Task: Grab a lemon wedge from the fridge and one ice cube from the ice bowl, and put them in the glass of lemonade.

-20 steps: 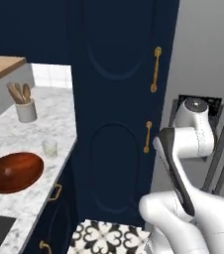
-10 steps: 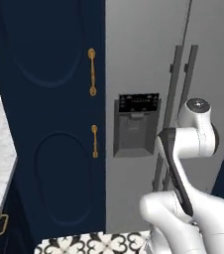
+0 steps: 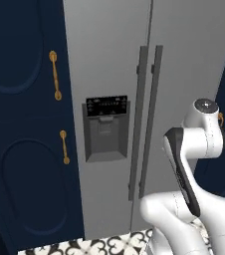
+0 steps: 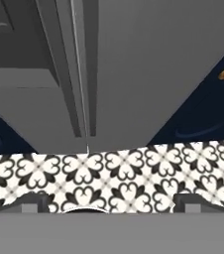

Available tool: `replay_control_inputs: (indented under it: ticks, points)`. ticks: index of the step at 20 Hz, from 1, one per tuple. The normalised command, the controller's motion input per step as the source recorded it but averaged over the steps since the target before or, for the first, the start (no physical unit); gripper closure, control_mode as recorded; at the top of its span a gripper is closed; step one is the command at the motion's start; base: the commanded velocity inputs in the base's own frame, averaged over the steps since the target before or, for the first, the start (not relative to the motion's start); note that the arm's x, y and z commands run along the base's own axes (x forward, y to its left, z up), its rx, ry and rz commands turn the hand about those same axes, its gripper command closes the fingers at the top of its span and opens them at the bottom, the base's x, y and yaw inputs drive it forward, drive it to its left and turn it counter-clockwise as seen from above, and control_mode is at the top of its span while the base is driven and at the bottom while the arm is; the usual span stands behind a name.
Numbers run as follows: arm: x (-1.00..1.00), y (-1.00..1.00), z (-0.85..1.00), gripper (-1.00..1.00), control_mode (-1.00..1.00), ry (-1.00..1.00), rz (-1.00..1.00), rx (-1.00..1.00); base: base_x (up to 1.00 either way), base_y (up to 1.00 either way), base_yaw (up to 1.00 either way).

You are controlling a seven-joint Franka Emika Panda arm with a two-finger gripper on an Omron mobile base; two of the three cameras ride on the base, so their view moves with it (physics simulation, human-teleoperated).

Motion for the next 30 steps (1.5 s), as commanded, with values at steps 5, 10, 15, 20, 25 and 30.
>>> replay_control_inputs:
  ticks: [5, 10, 15, 20, 25, 30]
  points:
    - [0.00, 0.00, 0.00, -1.00, 1.00, 0.00, 0.00, 0.00, -0.48, 0.11, -0.03]
    - [0.00, 0.00, 0.00, -1.00, 1.00, 0.00, 0.00, 0.00, -0.77, -0.10, 0.00]
    - [0.00, 0.00, 0.00, -1.00, 1.00, 0.00, 0.00, 0.00, -0.47, 0.00, 0.00]
    - [0.00, 0.00, 0.00, -1.00, 1.00, 0.00, 0.00, 0.00, 0.11, -0.02, 0.00]
    - [0.00, 0.00, 0.00, -1.00, 1.00, 0.00, 0.00, 0.00, 0.44, 0.00, 0.00]
    - [0.00, 0.00, 0.00, -1.00, 1.00, 0.00, 0.00, 0.00, -0.02, 0.00, 0.00]
